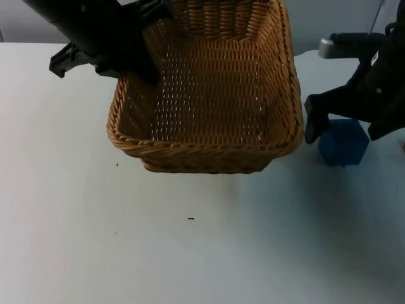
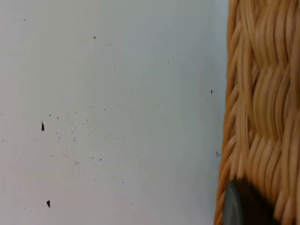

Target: Pick up the basket with the left hand and place the blue cube into the basket with the right hand.

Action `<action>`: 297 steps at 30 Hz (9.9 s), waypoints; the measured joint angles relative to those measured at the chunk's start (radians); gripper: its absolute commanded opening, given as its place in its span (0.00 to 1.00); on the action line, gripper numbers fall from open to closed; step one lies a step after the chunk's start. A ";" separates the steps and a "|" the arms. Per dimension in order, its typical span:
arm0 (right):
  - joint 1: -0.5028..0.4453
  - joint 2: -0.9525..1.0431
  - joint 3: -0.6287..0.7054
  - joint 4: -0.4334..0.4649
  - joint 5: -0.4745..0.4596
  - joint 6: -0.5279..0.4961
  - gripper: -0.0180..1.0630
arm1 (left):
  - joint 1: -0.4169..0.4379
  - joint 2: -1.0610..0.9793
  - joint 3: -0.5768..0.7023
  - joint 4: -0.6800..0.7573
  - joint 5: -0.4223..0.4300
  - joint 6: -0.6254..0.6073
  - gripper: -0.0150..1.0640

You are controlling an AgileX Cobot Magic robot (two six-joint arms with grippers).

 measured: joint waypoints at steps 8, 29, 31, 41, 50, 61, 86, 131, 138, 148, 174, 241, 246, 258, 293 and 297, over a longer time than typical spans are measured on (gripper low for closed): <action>0.000 0.027 -0.023 0.003 0.007 0.027 0.86 | 0.000 0.000 0.000 0.007 0.000 0.000 0.01; 0.000 -0.001 -0.025 0.020 0.054 0.064 0.01 | 0.000 0.000 0.000 0.012 0.000 0.000 0.01; 0.000 -0.021 -0.025 0.020 0.066 0.056 0.01 | 0.000 0.000 0.000 0.012 0.000 0.000 0.01; 0.045 -0.354 -0.041 0.020 0.107 -0.006 0.01 | 0.000 0.000 0.000 0.012 0.000 0.000 0.01; 0.250 -0.450 -0.136 0.020 0.119 -0.018 0.01 | 0.000 0.000 0.000 0.012 0.000 0.000 0.01; 0.390 -0.368 -0.136 0.020 0.097 -0.018 0.01 | 0.000 0.000 0.000 0.012 0.003 0.000 0.01; 0.409 -0.131 -0.138 0.020 0.017 -0.039 0.05 | 0.000 0.000 0.002 0.010 0.008 0.000 0.01; 0.409 -0.414 -0.149 0.020 0.107 -0.071 0.73 | 0.000 0.014 0.002 0.003 -0.007 0.000 0.01; 0.409 -0.560 -0.152 -0.024 0.173 -0.071 0.73 | 0.000 0.096 0.002 -0.001 -0.039 0.000 0.01; 0.409 -0.628 -0.152 -0.033 0.206 -0.071 0.73 | 0.000 0.152 0.002 -0.007 -0.136 0.020 0.01; 0.409 -0.628 -0.152 -0.035 0.217 -0.079 0.73 | 0.000 0.201 0.002 0.009 -0.141 0.030 0.03; 0.409 -1.135 0.265 0.009 -0.008 -0.146 0.73 | 0.021 -0.998 0.361 0.381 -0.035 0.030 0.71; 0.410 -1.232 0.431 0.020 -0.069 -0.149 0.73 | 0.021 -1.179 0.623 0.385 -0.140 0.025 0.71; 0.411 -1.423 0.761 0.037 -0.096 -0.153 0.73 | 0.021 -1.513 0.875 0.442 -0.174 0.023 0.71; 0.411 -2.059 0.805 0.075 0.493 -0.098 0.73 | 0.021 -2.000 0.886 0.760 0.272 -0.207 0.71; 0.411 -2.093 0.805 0.041 0.521 -0.098 0.73 | 0.021 -2.000 0.893 0.760 0.282 -0.210 0.71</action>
